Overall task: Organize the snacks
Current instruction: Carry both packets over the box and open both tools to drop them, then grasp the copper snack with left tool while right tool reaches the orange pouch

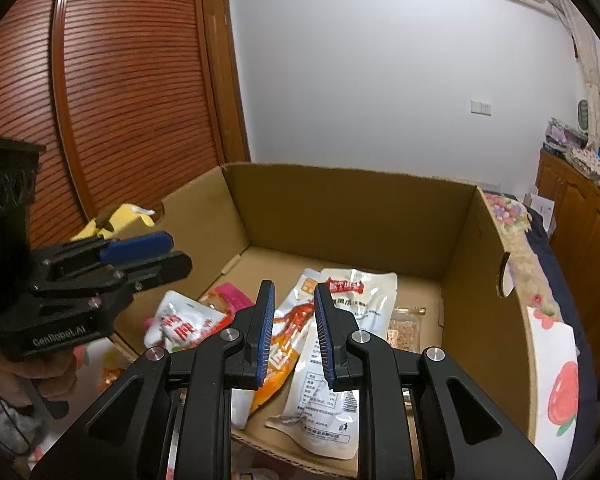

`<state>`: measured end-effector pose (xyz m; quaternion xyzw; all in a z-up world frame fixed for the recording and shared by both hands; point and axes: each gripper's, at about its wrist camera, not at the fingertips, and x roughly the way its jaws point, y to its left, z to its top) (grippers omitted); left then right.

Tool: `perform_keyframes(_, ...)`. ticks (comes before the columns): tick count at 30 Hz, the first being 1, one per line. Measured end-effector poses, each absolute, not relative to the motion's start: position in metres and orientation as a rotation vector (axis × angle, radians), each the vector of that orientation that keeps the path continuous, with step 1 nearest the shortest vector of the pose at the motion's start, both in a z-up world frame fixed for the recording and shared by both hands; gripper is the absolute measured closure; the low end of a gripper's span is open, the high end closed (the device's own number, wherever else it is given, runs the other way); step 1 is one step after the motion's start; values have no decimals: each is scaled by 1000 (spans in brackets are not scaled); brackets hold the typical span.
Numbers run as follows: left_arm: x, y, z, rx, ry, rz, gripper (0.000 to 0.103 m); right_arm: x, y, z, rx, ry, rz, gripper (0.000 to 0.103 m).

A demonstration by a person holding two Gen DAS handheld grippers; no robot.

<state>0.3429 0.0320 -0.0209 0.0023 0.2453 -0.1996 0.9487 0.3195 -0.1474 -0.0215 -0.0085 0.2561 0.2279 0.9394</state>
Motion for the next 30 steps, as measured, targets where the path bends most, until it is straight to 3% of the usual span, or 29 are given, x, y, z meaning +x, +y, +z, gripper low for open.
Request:
perform_keyframes(10,334,34,-6,-7,468,-413,52,275,-164,9,2,520,439,84)
perform_keyframes(15,319,27,7,36,449,-442,36,237,-170,7,14,570,420,59)
perform_keyframes(17,308,27,14,39,436,-462,22,223,-169,3,13,587,400,51)
perform_keyframes(21,285,35,20,48,440,-512,21,207,-161,-13,-1,636,371,36)
perform_keyframes(23,275,41,17,72,458,-512,21,205,-156,-24,1,668,361,17)
perform_keyframes(30,255,71,-18,114,577,-497,21,211,-135,-60,-34,773,349,15)
